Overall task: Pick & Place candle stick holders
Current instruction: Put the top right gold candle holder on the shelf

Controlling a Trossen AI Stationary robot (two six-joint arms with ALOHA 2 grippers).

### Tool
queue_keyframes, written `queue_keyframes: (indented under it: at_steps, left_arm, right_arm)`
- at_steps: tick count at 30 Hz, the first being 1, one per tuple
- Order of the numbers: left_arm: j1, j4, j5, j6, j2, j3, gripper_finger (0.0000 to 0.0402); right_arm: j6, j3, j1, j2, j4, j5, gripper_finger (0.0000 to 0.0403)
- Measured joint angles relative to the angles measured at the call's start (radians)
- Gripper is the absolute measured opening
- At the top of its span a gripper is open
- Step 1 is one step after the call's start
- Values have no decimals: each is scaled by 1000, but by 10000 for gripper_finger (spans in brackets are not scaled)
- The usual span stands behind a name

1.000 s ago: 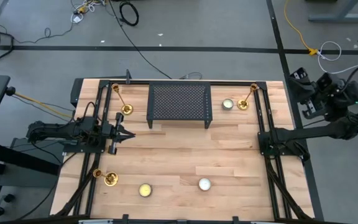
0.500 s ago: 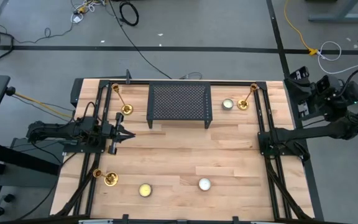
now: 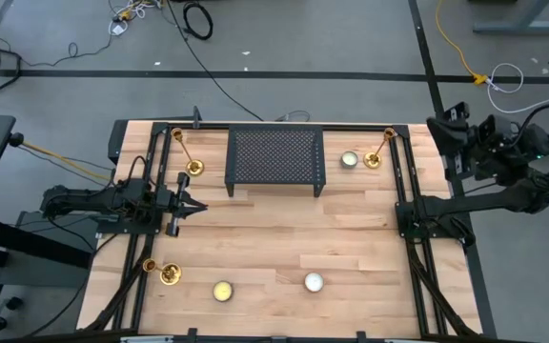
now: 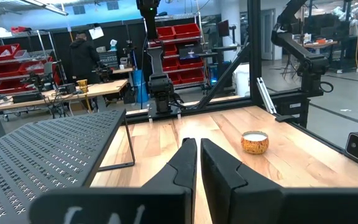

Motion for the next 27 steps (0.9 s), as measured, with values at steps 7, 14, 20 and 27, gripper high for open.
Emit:
queue_keyframes:
  at_steps: [7, 14, 20, 27]
  left_arm:
    - [0, 0, 0, 0, 0, 0, 25]
    - [0, 0, 0, 0, 0, 0, 25]
    - [0, 0, 0, 0, 0, 0, 25]
    - [0, 0, 0, 0, 0, 0, 25]
  right_arm:
    - [34, 0, 0, 1, 39, 41, 20]
    - [57, 0, 0, 6, 63, 46, 20]
    - [72, 35, 0, 48, 57, 41, 20]
    - [40, 154, 0, 143, -144, 18, 20]
